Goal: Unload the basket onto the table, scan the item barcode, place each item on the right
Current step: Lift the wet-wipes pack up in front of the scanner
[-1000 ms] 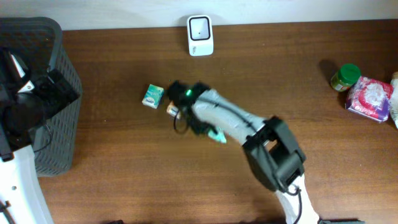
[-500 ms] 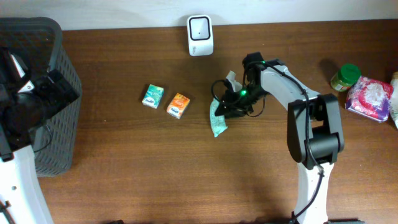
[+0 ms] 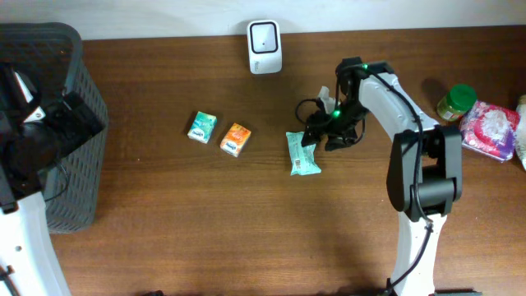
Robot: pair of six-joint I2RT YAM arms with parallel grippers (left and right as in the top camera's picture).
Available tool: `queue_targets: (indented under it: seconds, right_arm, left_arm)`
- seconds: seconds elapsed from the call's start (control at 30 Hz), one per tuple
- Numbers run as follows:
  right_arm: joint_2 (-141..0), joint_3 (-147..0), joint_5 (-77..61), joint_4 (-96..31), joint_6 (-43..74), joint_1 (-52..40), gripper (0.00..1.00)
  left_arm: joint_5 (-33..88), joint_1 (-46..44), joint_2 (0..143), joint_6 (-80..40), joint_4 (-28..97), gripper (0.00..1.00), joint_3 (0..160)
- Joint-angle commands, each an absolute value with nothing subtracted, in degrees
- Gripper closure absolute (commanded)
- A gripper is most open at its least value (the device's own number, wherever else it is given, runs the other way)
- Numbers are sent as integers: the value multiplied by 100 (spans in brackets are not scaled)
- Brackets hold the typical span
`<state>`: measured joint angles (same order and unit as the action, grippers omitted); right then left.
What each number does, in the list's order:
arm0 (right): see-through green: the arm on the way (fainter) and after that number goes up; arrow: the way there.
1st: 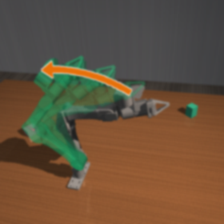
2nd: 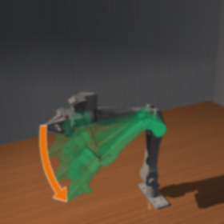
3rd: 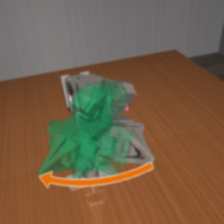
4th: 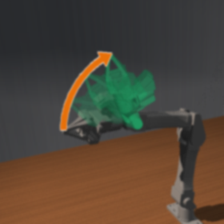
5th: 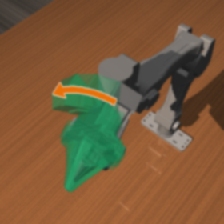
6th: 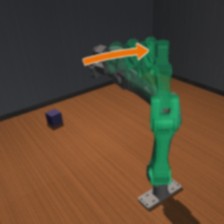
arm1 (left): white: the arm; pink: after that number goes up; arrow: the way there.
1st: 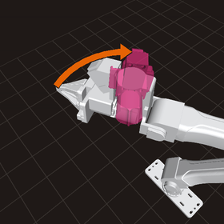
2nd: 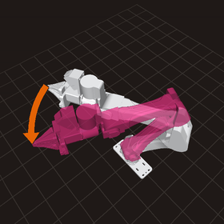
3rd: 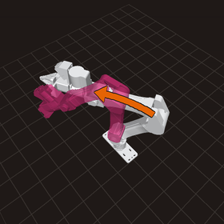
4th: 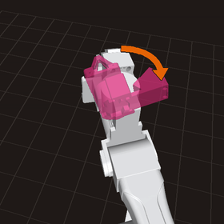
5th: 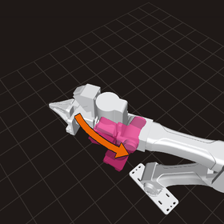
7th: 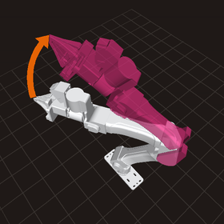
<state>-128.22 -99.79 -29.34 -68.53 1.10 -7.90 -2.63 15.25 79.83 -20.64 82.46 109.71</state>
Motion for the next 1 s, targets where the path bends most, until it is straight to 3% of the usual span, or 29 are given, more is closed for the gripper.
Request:
queue_targets:
  seconds: [0.0,0.17,0.23,0.27,0.3,0.4,0.57,0.73,0.97]
  right_arm:
    - [-12783,-9520,-2991,-6560,89,-786,30]
    - [-12783,-8801,-4143,-5487,89,-888,40]
    - [-12783,-8803,-4204,-5345,248,-980,57]
    - [-12781,-8807,-4213,-5304,419,-1009,76]
    - [-12774,-8814,-4348,-5242,462,-1007,87]
    - [-12757,-9282,-5443,-5223,475,-851,88]
    - [-12674,-11288,-7116,-5201,471,-670,88]
    - [-12674,-13109,-6958,-5155,344,-679,88]
    - [-12674,-13244,-5760,-5225,650,-854,88]
  left_arm:
    - [-329,1559,7977,-2097,8241,1,10978]
    - [-327,1559,7977,-2097,8241,1,10978]
    - [-327,1559,7977,-2097,8241,1,10978]
    - [-327,1562,7977,-2097,8241,1,10978]
    - [-327,1559,7977,-2097,8241,1,10978]
    - [-329,1559,7977,-2097,8241,1,10978]
    - [-327,1559,7977,-2097,8239,1,10978]
    - [-327,1562,7977,-2097,8241,1,10978]
    - [-327,1559,7977,-2097,8241,1,10978]
